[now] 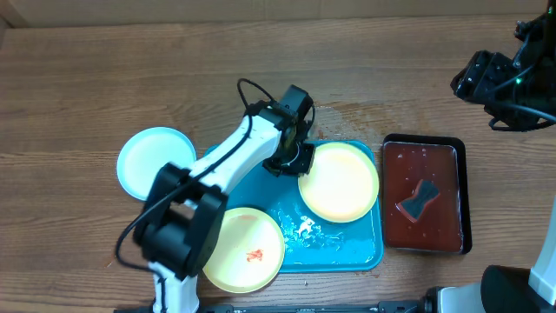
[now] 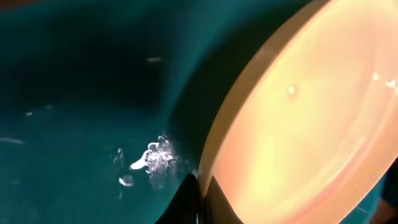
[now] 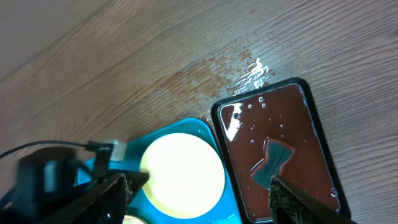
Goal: Clean dirty plates on tray and stack at the side
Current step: 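Lift the yellow plate with the left gripper and tilt it, then hold the yellow plate over the dark tray to drain it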
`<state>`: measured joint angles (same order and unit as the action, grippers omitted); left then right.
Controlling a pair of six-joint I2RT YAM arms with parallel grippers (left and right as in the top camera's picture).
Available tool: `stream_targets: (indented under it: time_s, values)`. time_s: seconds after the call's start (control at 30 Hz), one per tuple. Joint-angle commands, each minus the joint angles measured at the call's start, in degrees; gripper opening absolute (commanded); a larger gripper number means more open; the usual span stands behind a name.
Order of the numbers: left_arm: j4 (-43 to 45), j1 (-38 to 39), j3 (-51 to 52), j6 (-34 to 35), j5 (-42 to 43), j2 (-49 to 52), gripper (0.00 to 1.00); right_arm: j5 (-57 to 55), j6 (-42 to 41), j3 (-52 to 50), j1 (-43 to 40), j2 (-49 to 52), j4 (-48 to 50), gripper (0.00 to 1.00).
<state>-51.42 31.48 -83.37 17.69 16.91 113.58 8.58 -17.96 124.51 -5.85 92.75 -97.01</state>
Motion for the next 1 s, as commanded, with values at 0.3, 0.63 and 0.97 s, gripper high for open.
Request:
stream_targets:
  time_s: [0.3, 0.63, 0.97]
  values:
    - [-0.85, -0.98, -0.44, 0.81, 2.01, -10.82, 0.04, 0.13, 1.51, 1.25, 0.26, -0.17, 0.79, 0.75]
    - [2.27, 0.44, -1.60, 3.15, 0.50, -10.73, 0.04, 1.84, 6.71, 7.52, 0.26, -0.17, 3.37, 0.88]
    - [3.30, 5.90, -14.01, 2.93, -4.48, -3.21, 0.04, 5.70, 6.78, 18.84, 0.26, -0.17, 1.57, 0.94]
